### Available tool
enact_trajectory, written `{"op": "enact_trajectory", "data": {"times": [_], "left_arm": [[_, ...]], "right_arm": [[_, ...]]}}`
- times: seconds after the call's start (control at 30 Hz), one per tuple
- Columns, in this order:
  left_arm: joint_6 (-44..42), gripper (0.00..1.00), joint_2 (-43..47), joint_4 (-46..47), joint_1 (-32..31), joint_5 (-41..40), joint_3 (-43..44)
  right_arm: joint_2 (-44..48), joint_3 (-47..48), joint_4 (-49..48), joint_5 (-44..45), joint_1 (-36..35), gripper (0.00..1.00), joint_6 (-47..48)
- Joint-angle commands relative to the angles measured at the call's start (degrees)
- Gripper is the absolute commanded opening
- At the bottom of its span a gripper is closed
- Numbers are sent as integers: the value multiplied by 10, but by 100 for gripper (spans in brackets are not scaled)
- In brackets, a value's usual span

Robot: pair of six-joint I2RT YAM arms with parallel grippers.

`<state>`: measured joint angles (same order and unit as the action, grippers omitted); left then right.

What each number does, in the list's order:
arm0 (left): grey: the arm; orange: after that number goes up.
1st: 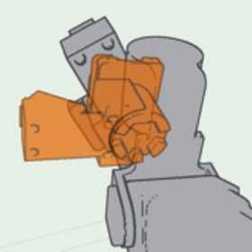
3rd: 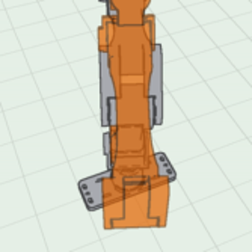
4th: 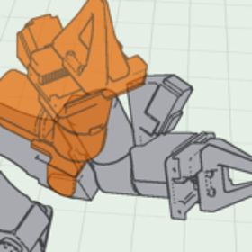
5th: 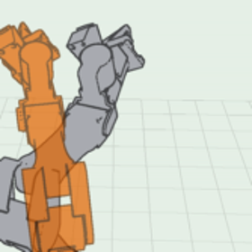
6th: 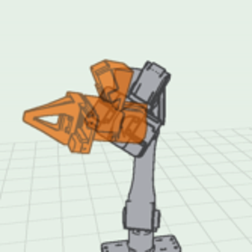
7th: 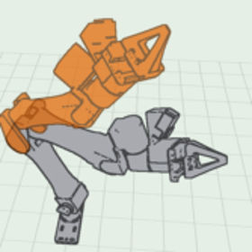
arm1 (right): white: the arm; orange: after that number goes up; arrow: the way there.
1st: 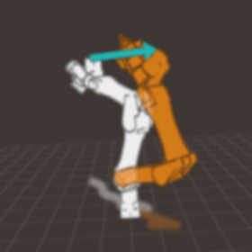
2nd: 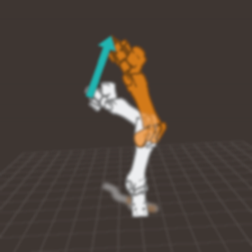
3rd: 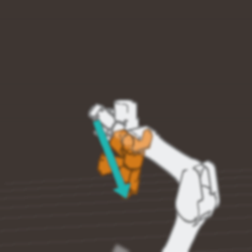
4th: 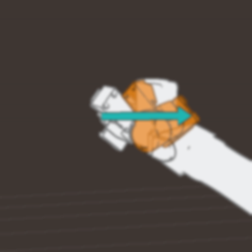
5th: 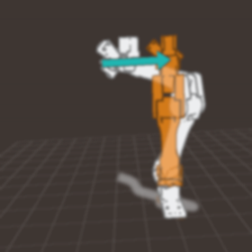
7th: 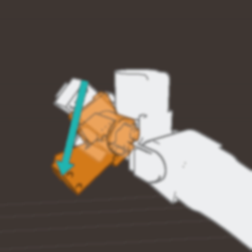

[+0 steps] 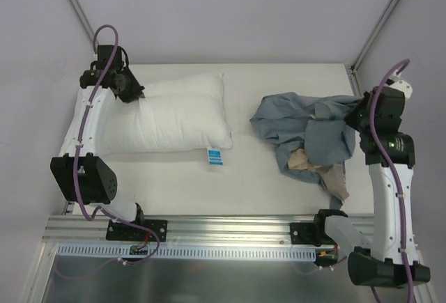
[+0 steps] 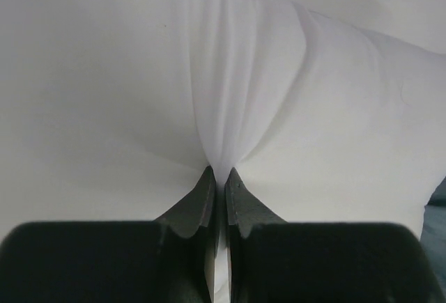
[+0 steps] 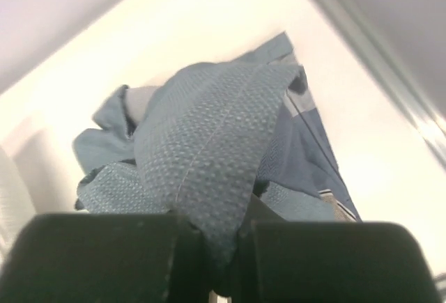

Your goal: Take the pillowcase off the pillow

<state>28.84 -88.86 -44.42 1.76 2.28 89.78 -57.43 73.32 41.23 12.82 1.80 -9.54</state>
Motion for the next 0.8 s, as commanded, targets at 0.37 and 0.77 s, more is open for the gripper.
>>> {"op": "enact_trajectory", "data": {"times": [0.37,0.77], "left_arm": [[90,0,-106,17,2,61,221],[18,99,-29,16,-14,68,150]], "right_arm": [[35,10,31,72,47,1,-8],[-7,55,94,6,47,96,51]]}}
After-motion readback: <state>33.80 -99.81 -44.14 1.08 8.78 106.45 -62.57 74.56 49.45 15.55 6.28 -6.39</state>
